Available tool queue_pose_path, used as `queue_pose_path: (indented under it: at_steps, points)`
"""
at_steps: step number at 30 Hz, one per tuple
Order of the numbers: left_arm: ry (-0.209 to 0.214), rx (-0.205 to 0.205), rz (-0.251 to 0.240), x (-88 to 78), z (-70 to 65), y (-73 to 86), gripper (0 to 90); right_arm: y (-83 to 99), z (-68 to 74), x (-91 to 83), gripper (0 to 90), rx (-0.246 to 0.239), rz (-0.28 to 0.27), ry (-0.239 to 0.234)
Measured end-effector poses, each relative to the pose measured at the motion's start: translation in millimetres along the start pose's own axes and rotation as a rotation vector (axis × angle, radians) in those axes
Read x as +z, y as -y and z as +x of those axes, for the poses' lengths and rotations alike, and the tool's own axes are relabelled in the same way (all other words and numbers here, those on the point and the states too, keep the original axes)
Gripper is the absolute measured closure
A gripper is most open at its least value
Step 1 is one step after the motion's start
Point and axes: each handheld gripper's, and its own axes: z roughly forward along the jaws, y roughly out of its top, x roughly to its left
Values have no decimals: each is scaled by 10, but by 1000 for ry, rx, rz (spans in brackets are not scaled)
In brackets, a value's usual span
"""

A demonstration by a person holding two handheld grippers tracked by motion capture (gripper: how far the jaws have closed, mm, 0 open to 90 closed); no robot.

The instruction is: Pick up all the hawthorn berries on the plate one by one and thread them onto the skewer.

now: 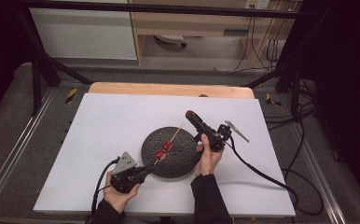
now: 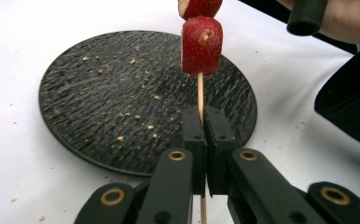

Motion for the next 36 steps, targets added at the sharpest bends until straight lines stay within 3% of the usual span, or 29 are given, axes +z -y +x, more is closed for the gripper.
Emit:
queue_pose_path:
  at_steps: [17, 30, 36]
  points:
    - [1, -25, -27, 95, -84, -45, 879, 31, -2, 1, 632, 34, -43, -26]
    - [4, -32, -44, 135, -119, -77, 879, 35, 3, -4, 633, 39, -46, -35]
    - [1, -54, -54, 156, -128, -89, 879, 47, -3, 2, 633, 48, -44, -37]
